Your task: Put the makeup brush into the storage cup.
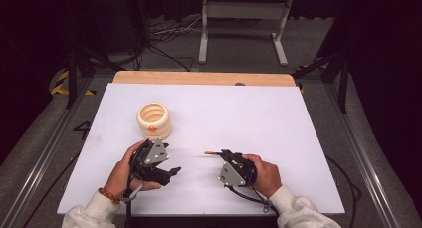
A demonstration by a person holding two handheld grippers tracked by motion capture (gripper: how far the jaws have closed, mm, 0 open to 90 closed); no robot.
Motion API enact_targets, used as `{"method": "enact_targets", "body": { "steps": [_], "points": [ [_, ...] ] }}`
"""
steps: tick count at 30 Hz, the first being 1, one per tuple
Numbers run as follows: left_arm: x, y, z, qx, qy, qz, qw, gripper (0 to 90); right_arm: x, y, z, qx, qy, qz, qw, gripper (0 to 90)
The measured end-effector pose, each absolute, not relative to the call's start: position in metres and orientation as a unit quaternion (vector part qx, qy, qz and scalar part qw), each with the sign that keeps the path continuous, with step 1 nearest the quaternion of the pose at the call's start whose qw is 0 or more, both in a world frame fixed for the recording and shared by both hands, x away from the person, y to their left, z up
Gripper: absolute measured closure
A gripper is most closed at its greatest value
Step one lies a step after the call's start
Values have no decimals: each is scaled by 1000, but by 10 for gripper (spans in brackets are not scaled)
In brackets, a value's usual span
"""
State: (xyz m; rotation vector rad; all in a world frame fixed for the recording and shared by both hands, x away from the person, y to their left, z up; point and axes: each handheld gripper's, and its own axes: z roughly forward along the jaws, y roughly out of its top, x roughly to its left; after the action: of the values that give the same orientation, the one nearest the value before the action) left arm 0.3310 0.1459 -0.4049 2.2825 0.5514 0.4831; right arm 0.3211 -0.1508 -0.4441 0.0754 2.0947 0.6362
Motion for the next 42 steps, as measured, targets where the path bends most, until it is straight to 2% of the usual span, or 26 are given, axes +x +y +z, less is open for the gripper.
{"method": "enact_targets", "body": {
  "steps": [7, 14, 21, 27, 42],
  "points": [
    [325, 183, -414, 852, 255, 211, 405, 33, 329, -160, -434, 79, 851, 326, 404, 841],
    [316, 211, -428, 806, 282, 234, 464, 29, 339, -170, -428, 126, 842, 391, 350, 842],
    [309, 230, -447, 782, 304, 258, 480, 34, 354, -172, -419, 175, 815, 482, 269, 842],
    [304, 246, -447, 756, 322, 260, 507, 36, 366, -170, -416, 199, 793, 531, 223, 842],
    [301, 247, -451, 749, 315, 258, 522, 32, 393, -149, -394, 195, 755, 593, 200, 842]
  ]
}}
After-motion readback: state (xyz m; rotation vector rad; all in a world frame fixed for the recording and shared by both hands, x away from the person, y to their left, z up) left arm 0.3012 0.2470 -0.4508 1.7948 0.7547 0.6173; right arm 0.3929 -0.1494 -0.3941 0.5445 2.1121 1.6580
